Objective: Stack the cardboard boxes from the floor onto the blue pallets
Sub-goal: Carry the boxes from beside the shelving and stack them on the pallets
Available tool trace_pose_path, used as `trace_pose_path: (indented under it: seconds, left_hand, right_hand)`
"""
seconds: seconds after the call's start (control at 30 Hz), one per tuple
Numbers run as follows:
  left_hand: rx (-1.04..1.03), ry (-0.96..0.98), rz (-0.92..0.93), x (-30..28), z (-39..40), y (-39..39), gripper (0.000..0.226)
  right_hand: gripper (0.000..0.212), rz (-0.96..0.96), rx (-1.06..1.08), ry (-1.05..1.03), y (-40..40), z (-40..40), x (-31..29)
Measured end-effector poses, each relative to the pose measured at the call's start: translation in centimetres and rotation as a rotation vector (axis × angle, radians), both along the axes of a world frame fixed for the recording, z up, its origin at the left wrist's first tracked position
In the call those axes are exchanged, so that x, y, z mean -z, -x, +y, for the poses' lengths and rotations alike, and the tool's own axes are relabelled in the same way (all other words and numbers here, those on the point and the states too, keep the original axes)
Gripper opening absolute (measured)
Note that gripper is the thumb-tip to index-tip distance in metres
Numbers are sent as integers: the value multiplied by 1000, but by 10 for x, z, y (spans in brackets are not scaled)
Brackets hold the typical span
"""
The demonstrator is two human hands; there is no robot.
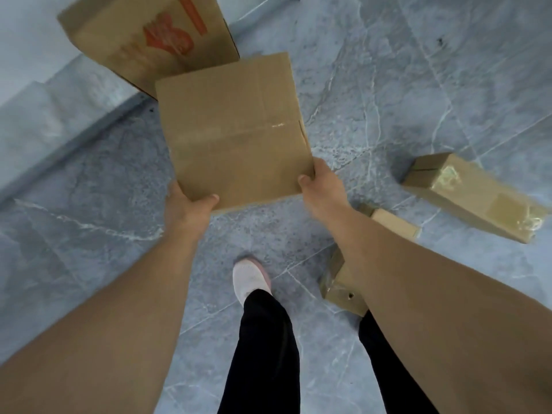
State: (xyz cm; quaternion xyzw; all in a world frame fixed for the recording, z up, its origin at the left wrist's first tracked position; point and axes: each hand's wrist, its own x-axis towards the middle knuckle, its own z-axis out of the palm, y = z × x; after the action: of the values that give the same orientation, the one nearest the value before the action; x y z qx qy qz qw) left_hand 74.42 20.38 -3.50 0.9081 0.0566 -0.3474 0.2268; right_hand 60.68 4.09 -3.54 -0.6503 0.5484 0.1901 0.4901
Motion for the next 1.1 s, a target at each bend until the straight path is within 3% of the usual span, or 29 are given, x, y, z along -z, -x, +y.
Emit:
trace_pose_path:
  seconds: [0.13, 0.27, 0.47, 0.63, 0.77, 0.9, 1.1]
  left_hand:
    - [-20, 63, 26, -58, -18, 23, 58]
    - [-34, 138, 64, -136, -49, 47, 76]
    - [-11, 251, 50, -266, -87, 91, 86]
    - [40, 309, 37, -359, -114, 133, 84]
    - [71, 356, 6, -416, -129, 169, 76]
    - [175, 410, -6, -457, -140, 203, 59]
    - [392, 524, 25, -500, -163, 255, 62]
  right_hand:
    - [41, -9, 21, -4, 22, -22, -54]
    - [40, -41, 46, 33, 51, -48, -128]
    - [21, -101, 73, 96, 104, -82, -251]
    - [30, -148, 88, 156, 152, -104, -344]
    - [14, -178, 162, 195, 195, -110, -397]
    - [35, -250, 297, 237, 237, -110, -445]
    - [48, -232, 473, 343, 313, -103, -504]
